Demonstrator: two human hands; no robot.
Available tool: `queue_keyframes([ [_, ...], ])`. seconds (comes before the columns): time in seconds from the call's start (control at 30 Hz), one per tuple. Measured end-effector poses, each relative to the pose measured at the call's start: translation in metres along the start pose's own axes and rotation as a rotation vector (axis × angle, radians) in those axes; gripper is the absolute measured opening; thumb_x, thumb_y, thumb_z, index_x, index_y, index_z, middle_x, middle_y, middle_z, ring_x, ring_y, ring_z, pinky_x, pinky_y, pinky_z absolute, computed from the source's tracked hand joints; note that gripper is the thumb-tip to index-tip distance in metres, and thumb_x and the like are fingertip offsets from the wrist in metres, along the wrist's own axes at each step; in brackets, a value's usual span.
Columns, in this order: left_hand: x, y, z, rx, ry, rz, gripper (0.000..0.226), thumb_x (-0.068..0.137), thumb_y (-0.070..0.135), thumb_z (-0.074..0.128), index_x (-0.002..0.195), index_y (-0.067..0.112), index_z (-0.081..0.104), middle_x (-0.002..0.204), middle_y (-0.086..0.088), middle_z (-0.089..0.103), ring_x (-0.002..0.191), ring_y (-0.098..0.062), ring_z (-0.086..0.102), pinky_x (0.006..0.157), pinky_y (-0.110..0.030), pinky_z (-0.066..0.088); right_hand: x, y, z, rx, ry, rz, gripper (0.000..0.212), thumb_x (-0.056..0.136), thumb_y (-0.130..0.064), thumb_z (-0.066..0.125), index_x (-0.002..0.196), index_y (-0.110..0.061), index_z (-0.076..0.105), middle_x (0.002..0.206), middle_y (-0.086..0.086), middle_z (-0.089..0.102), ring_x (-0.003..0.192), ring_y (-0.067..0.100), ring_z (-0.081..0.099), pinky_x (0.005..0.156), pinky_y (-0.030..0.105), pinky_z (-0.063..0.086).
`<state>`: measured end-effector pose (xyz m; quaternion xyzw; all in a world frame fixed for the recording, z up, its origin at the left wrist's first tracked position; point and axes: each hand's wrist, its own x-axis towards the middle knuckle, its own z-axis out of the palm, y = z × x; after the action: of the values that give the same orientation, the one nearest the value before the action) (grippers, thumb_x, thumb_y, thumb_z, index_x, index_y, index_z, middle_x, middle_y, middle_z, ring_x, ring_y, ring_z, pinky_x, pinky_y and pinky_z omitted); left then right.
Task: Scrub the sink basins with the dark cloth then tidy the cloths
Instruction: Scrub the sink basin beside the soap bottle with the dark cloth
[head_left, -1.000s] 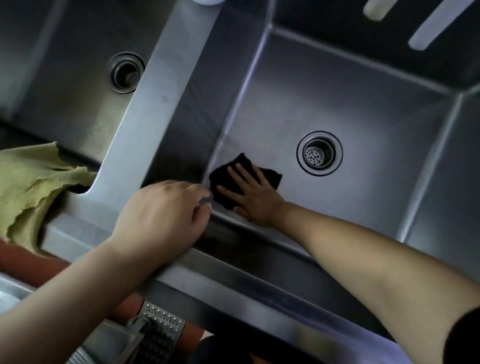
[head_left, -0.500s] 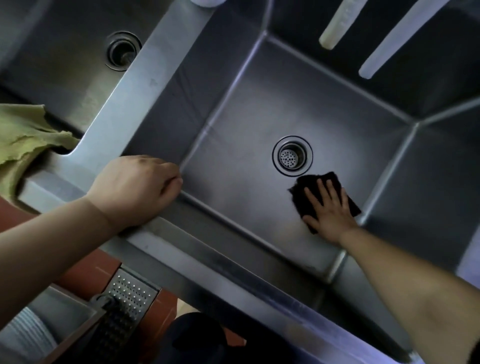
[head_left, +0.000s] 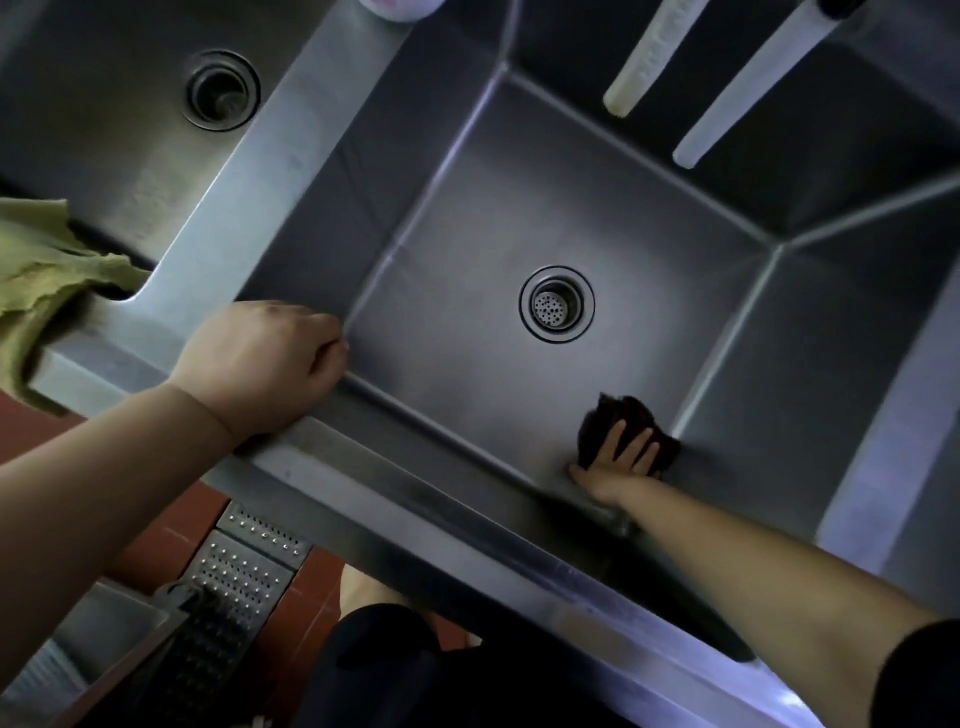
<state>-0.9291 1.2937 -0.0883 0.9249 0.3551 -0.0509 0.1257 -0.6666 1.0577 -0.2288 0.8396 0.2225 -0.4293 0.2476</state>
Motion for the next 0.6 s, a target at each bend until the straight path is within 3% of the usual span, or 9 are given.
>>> queue_keyframes([
  [0.1, 0.0, 0.0, -0.001, -0.005, 0.003, -0.009, 0.044, 0.081, 0.038, 0.029, 0.06, 0.012, 0.059, 0.059, -0.006, 0.062, 0.057, -0.031, 0.061, 0.049, -0.03, 0.045, -0.025, -0.018, 0.011, 0.104, -0.162, 0.012, 0.09, 0.095, -0.055, 0.038, 0.146, -0.013, -0.023, 0.15, 0.026, -0.027, 0.139, 0.045, -0.019, 0.114, 0.052, -0.003],
  [0.2, 0.0, -0.001, -0.001, -0.007, 0.008, -0.012, 0.042, 0.08, 0.038, 0.03, 0.058, 0.012, 0.056, 0.058, -0.006, 0.061, 0.056, -0.031, 0.061, 0.048, -0.031, 0.046, -0.032, -0.033, 0.011, 0.14, -0.231, -0.095, 0.085, 0.097, -0.051, 0.038, 0.146, -0.02, -0.024, 0.149, 0.025, -0.03, 0.139, 0.044, -0.02, 0.113, 0.054, -0.002],
  [0.37, 0.001, -0.003, -0.001, 0.002, -0.001, 0.002, 0.037, 0.08, 0.034, 0.033, 0.056, 0.014, 0.052, 0.055, -0.005, 0.06, 0.052, -0.03, 0.06, 0.045, -0.028, 0.042, -0.015, -0.068, 0.005, -0.211, -0.105, -0.777, 0.063, 0.101, -0.025, 0.037, 0.15, -0.036, 0.0, 0.153, 0.007, -0.031, 0.138, 0.03, -0.032, 0.113, 0.049, -0.009],
  [0.47, 0.002, -0.005, -0.001, 0.006, 0.01, 0.02, 0.035, 0.08, 0.033, 0.035, 0.055, 0.014, 0.051, 0.053, -0.005, 0.058, 0.051, -0.03, 0.059, 0.044, -0.026, 0.041, -0.002, -0.114, -0.003, -0.358, 0.019, -0.979, 0.066, 0.098, -0.015, 0.04, 0.149, -0.04, 0.006, 0.154, 0.006, -0.028, 0.133, 0.025, -0.036, 0.111, 0.049, -0.015],
  [0.6, 0.003, -0.007, 0.0, 0.005, 0.018, 0.047, 0.032, 0.08, 0.031, 0.039, 0.054, 0.016, 0.049, 0.052, -0.004, 0.057, 0.051, -0.029, 0.058, 0.044, -0.026, 0.04, 0.004, -0.179, -0.011, -0.48, 0.109, -1.147, 0.066, 0.098, -0.015, 0.041, 0.149, -0.042, 0.009, 0.155, 0.005, -0.026, 0.139, 0.031, -0.03, 0.109, 0.05, -0.019],
])
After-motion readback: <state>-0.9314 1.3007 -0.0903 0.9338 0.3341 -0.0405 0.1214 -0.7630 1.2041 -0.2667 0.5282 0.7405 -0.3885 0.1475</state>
